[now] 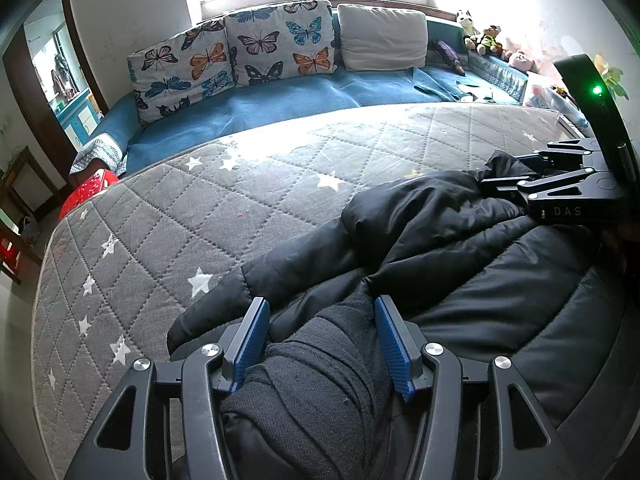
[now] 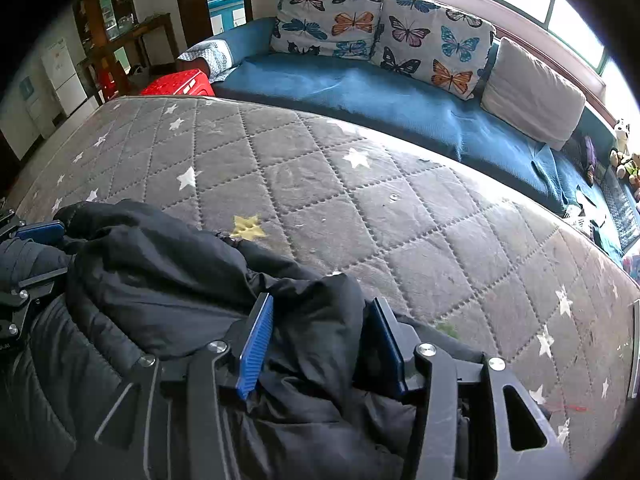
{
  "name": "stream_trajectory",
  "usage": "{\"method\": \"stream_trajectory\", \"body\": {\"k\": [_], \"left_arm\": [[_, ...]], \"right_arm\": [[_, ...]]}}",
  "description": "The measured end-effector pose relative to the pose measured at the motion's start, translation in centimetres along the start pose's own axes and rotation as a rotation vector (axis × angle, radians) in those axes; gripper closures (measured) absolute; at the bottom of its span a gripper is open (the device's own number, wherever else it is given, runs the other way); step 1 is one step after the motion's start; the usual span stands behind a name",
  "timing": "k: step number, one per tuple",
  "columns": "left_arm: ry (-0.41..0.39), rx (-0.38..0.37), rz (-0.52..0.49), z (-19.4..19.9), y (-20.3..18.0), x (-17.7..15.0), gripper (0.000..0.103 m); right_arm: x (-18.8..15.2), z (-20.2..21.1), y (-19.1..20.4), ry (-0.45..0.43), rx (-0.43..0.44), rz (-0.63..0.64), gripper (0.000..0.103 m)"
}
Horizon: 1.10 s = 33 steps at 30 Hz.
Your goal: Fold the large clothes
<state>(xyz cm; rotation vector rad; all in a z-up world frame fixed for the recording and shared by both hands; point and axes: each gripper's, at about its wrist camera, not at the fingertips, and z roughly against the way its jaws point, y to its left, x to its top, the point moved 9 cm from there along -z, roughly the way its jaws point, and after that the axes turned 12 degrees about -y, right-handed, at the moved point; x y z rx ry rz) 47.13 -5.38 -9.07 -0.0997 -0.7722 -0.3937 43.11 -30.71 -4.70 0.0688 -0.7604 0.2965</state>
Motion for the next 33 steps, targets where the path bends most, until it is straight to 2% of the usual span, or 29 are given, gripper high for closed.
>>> {"method": "stream_trajectory", "body": {"k": [33], "left_arm": [[0.009, 0.004, 0.022, -0.05, 0.11, -0.31, 0.037]], "right_arm": [[-0.12, -0.28, -0.29, -0.004, 0.003, -0.019, 0.043]]}}
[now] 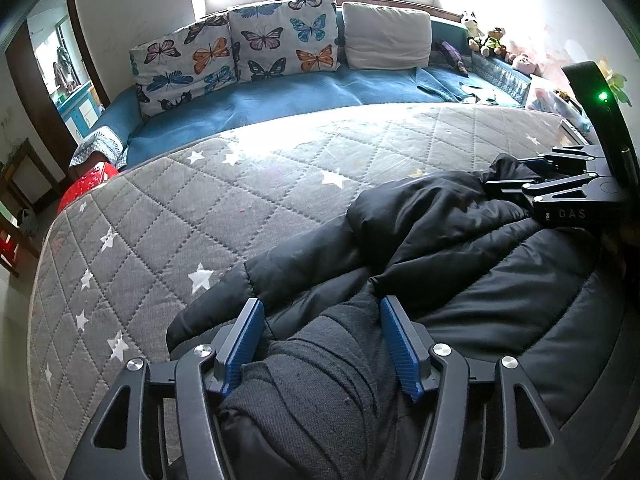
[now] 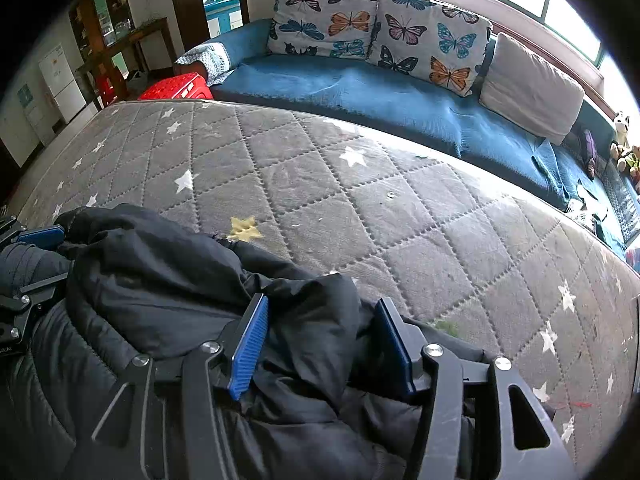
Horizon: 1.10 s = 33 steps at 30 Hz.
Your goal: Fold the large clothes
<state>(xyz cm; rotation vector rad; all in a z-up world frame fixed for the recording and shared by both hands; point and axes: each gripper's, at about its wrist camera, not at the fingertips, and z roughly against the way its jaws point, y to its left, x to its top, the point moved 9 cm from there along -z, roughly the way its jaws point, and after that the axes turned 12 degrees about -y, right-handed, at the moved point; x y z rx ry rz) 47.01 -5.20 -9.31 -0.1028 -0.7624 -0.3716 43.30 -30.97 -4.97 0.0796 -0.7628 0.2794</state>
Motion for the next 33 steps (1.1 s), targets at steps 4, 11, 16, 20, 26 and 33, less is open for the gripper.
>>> {"method": "stream_trajectory", "body": {"k": [4, 11, 16, 20, 26, 33], "left_arm": [[0.000, 0.000, 0.000, 0.02, -0.01, -0.02, 0.037], [0.000, 0.000, 0.000, 0.04, 0.00, 0.02, 0.036], [0.001, 0.002, -0.002, 0.05, 0.03, 0.02, 0.035], [0.003, 0.011, 0.001, 0.06, 0.17, -0.19, 0.033], [0.006, 0.014, 0.004, 0.04, 0.21, -0.30, 0.032], [0.009, 0.014, 0.013, 0.11, 0.39, -0.58, 0.032]], "right_arm": [[-0.04, 0.03, 0.00, 0.000, 0.000, 0.000, 0.043], [-0.04, 0.00, -0.01, -0.001, 0.001, -0.001, 0.043], [-0.08, 0.02, -0.01, -0.001, 0.000, -0.001, 0.043], [-0.07, 0.03, -0.13, -0.001, 0.000, -0.004, 0.042], [-0.09, -0.06, -0.22, 0.000, 0.003, -0.018, 0.040], [-0.17, -0.22, -0.53, -0.002, 0.014, -0.035, 0.037]]}}
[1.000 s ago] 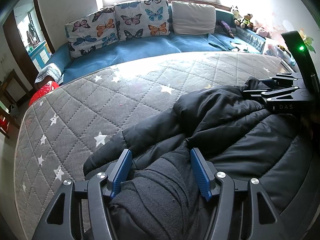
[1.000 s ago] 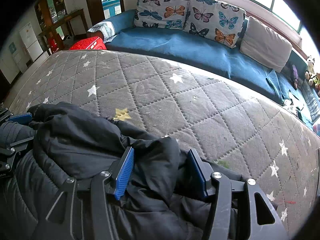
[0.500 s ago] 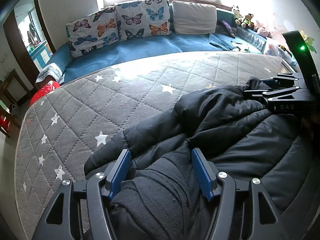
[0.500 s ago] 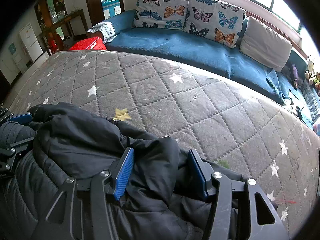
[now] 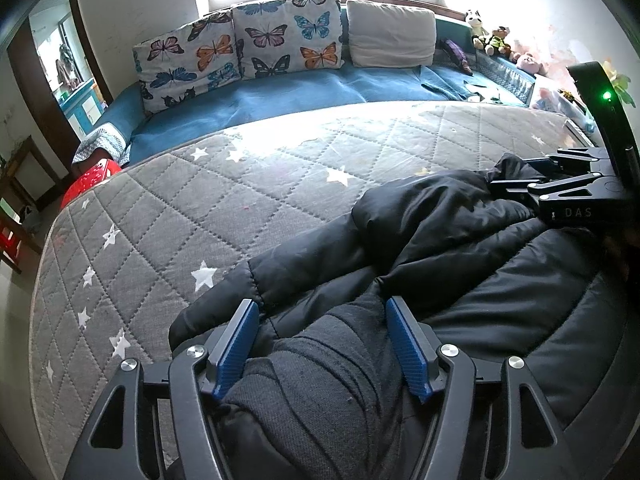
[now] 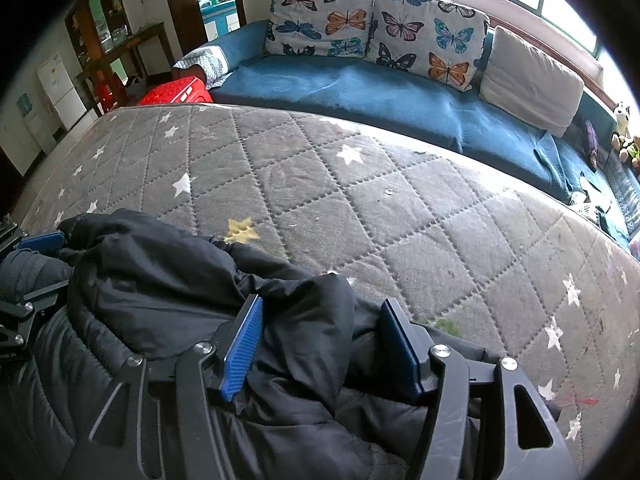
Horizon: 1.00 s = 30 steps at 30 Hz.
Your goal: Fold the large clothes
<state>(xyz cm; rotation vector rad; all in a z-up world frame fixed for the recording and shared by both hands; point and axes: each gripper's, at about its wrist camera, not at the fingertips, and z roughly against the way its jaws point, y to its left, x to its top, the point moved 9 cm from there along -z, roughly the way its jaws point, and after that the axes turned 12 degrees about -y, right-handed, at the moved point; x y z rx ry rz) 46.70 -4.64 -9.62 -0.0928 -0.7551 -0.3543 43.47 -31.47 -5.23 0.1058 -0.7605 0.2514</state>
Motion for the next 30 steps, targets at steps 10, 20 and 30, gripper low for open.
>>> {"method": "stream_trajectory", "body": {"k": [10, 20, 30], "left_arm": [[0.001, 0.000, 0.000, 0.0, 0.0, 0.0, 0.030], [0.007, 0.005, 0.007, -0.1, 0.2, -0.3, 0.027], [0.023, 0.025, 0.007, -0.2, 0.1, -0.6, 0.023]], "right_arm": [[-0.1, -0.1, 0.0, -0.002, 0.004, -0.010, 0.035], [-0.1, -0.1, -0.3, -0.009, -0.001, -0.003, 0.035], [1.5, 5.0, 0.9, -0.105, 0.038, -0.012, 0.035]]}}
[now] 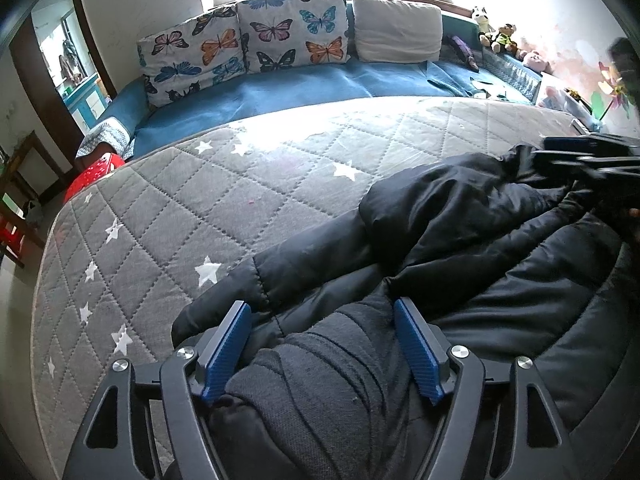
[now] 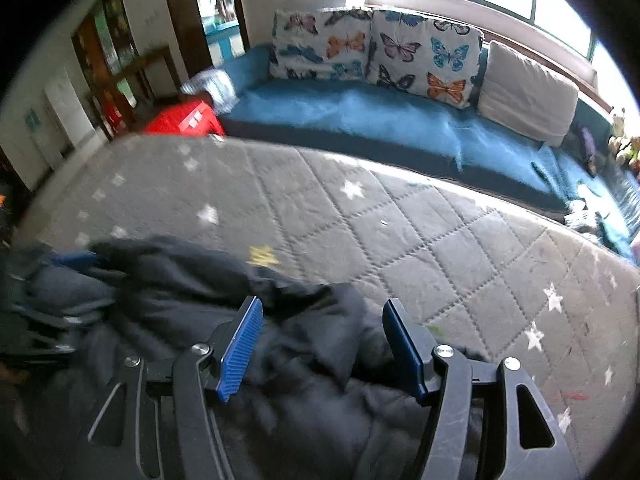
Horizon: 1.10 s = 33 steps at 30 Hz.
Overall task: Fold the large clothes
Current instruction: 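Release the jacket and lift both grippers away from it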
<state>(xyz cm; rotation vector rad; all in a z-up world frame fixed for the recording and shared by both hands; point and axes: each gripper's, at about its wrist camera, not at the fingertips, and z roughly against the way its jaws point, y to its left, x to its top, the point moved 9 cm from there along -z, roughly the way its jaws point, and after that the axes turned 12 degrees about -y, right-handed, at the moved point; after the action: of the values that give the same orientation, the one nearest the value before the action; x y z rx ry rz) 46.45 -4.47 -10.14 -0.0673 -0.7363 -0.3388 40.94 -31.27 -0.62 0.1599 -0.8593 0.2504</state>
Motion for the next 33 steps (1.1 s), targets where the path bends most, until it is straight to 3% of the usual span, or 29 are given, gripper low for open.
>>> {"method": "stream_trajectory", "body": {"k": [3, 8, 13, 18, 22, 25, 29, 33], "left_arm": [[0.001, 0.001, 0.003, 0.0, 0.0, 0.0, 0.023], [0.004, 0.005, 0.004, 0.1, 0.0, 0.1, 0.022], [0.007, 0.019, 0.000, 0.1, 0.0, 0.2, 0.020], [0.029, 0.025, 0.024, -0.2, 0.3, 0.1, 0.014], [0.039, 0.029, 0.024, 0.3, 0.5, 0.3, 0.012], [0.012, 0.022, 0.022, 3.4, 0.9, 1.0, 0.013], [-0.132, 0.029, 0.035, 10.4, 2.6, 1.5, 0.013], [-0.145, 0.084, 0.128, 14.0, 6.4, -1.6, 0.008]], "right_arm": [[-0.7, 2.2, 0.0, -0.008, -0.019, 0.039, 0.035], [-2.5, 4.0, -2.8, -0.017, -0.050, -0.026, 0.035], [-3.3, 2.9, -4.7, -0.016, -0.002, -0.160, 0.035], [-4.7, -0.4, -4.7, 0.052, 0.005, -0.176, 0.032], [-3.9, 0.7, -4.8, 0.042, -0.009, -0.171, 0.032], [-2.9, 3.8, -4.2, -0.011, -0.041, -0.104, 0.032], [-2.8, 7.6, -3.8, -0.042, -0.049, -0.062, 0.030], [-4.2, 10.4, -4.8, -0.054, -0.066, -0.101, 0.030]]}}
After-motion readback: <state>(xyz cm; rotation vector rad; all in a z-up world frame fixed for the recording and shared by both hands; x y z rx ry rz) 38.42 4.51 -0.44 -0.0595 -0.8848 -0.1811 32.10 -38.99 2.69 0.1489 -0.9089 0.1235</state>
